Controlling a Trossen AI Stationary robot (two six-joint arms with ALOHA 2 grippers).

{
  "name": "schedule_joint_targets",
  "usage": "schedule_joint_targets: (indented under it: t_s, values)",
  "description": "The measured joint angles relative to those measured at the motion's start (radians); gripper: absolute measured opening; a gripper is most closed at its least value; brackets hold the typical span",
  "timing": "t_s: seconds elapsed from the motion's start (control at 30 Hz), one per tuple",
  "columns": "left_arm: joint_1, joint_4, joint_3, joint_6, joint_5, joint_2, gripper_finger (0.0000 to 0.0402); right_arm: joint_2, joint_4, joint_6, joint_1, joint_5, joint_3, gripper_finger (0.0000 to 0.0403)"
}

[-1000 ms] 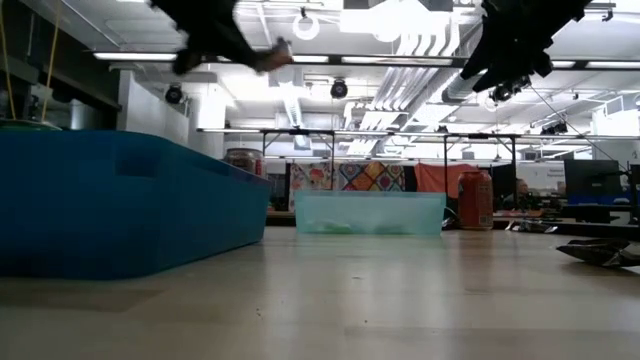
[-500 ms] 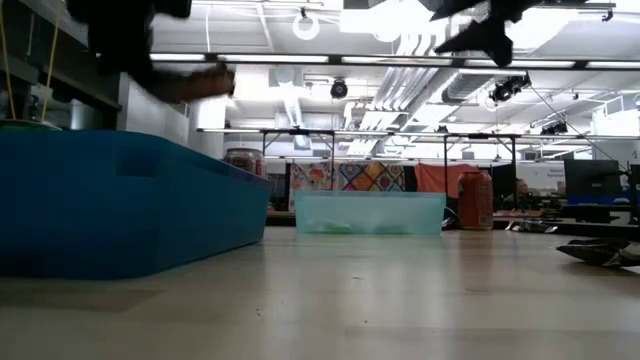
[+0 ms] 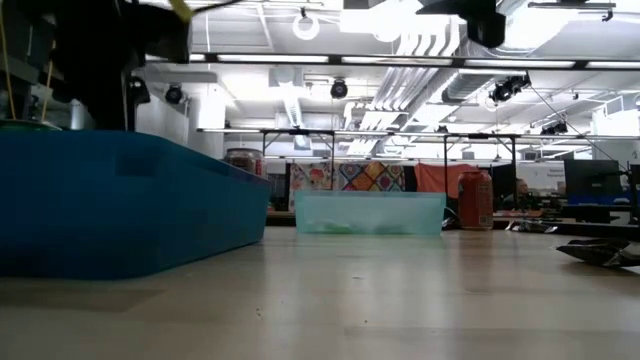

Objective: Organize candy in baskets
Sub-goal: Put the dark brown chocolate into the blue bin

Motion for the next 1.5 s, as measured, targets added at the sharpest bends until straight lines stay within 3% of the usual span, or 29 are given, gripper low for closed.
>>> schedule_joint_targets:
  t_s: [0.1,0.2,0.37,0.47,0.7,0.9,1.17,1.5]
  values:
    - [0.003,0.055,0.026,0.004,-0.014,-0.07,0.0208,0.026,-0.041,-0.014,0.013,0.064,0.053,0.0217]
    - [0.008,0.175,0.038,0.005,-0.098,-0.158,0.0227,0.038,-0.157,-0.042,0.015,0.131,0.119,0.0217]
    - [0.038,0.386,0.039,0.077,-0.287,-0.249,0.0233,0.042,-0.371,-0.062,0.007,0.274,0.212,0.0217]
    - [0.068,0.475,0.04,0.099,-0.321,-0.263,0.0231,0.042,-0.461,-0.08,-0.012,0.282,0.239,0.0217]
    - [0.107,0.527,0.038,0.014,-0.324,-0.256,0.023,0.059,-0.566,-0.111,-0.056,0.05,0.242,0.0217]
    - [0.122,0.54,0.038,-0.025,-0.327,-0.255,0.023,0.138,-0.584,-0.101,-0.055,-0.059,0.242,0.0217]
    - [0.144,0.542,0.038,0.07,-0.327,-0.255,0.023,0.385,-0.705,0.201,0.01,-0.243,0.242,0.0217]
    - [0.186,0.401,0.038,0.17,-0.225,-0.269,0.023,0.686,-0.761,0.555,0.14,-0.398,0.24,0.0217]
